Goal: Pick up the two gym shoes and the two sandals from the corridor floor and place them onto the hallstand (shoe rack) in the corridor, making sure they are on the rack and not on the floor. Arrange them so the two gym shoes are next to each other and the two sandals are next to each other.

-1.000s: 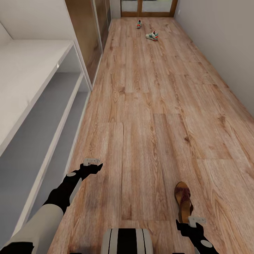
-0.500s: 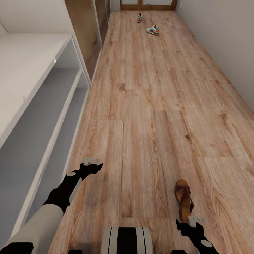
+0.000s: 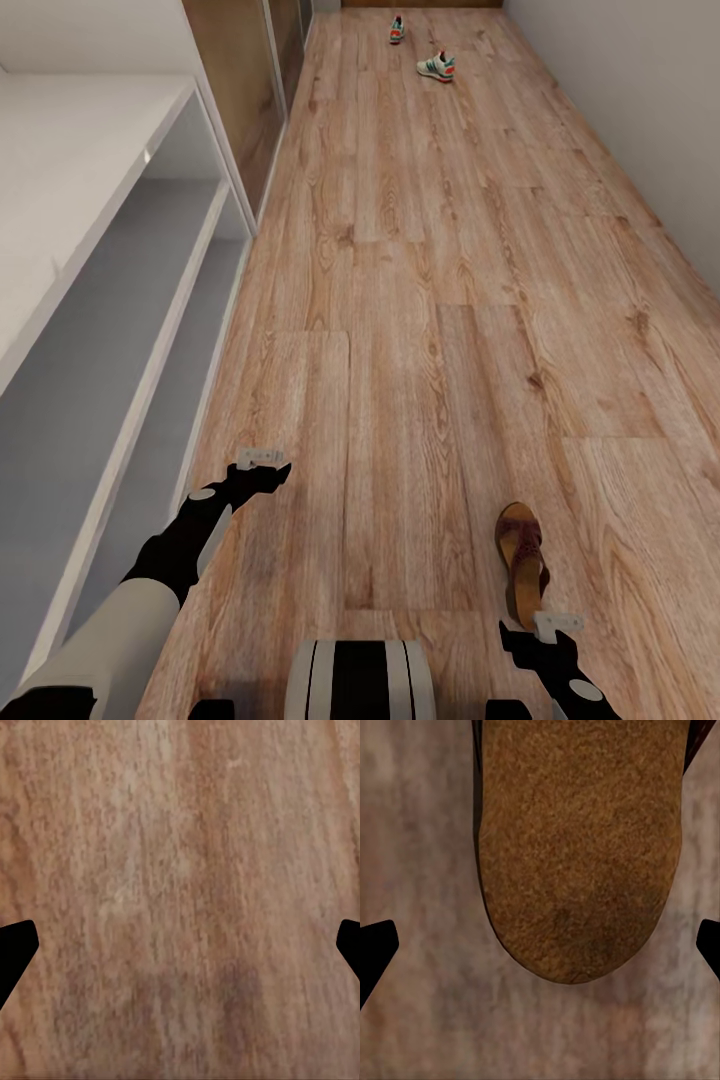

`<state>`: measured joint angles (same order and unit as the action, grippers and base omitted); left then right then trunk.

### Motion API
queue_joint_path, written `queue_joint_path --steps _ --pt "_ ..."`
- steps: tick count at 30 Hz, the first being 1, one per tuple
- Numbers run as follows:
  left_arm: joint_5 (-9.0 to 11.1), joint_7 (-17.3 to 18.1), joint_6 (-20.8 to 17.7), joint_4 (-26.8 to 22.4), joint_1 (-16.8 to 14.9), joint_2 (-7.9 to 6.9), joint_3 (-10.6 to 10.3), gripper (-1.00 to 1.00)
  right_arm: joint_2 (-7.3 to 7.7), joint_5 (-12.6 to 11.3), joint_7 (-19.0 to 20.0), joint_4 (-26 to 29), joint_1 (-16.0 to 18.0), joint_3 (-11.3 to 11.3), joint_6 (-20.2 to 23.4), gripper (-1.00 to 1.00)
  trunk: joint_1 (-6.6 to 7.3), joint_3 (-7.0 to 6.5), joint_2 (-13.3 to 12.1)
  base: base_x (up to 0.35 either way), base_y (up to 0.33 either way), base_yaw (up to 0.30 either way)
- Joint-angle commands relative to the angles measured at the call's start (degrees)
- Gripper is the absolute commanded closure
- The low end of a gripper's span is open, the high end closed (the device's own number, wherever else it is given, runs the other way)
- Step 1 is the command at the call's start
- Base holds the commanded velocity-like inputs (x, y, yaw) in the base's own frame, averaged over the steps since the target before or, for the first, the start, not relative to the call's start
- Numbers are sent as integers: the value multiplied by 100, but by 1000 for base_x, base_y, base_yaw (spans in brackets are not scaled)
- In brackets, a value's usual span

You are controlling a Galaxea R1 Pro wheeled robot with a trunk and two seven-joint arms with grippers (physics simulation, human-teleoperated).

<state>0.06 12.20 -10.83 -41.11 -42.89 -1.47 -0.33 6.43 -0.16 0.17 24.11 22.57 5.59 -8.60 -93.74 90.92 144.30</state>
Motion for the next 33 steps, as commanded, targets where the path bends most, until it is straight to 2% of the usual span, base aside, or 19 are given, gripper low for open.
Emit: queue_joint_path --steps 1,20,30,31,33 --pt "1 16 -32 -6 0 -2 -3 -100 -2 -2 2 -4 2 12 -19 -100 1 4 1 0 0 0" --pt "3 14 1 15 1 -2 -2 -100 -2 -2 1 -3 2 12 -19 -100 1 8 1 1 0 0" --pt "3 -4 -1 16 3 -2 2 -100 -2 -2 1 2 2 12 -19 -100 1 8 1 111 0 0" --pt "3 -4 5 16 5 -2 4 -100 -2 -2 -1 4 2 14 -19 100 1 8 1 34 0 0" --pt "3 -5 7 16 3 -2 4 -100 -2 -2 -5 5 2 17 -19 100 1 8 1 20 0 0"
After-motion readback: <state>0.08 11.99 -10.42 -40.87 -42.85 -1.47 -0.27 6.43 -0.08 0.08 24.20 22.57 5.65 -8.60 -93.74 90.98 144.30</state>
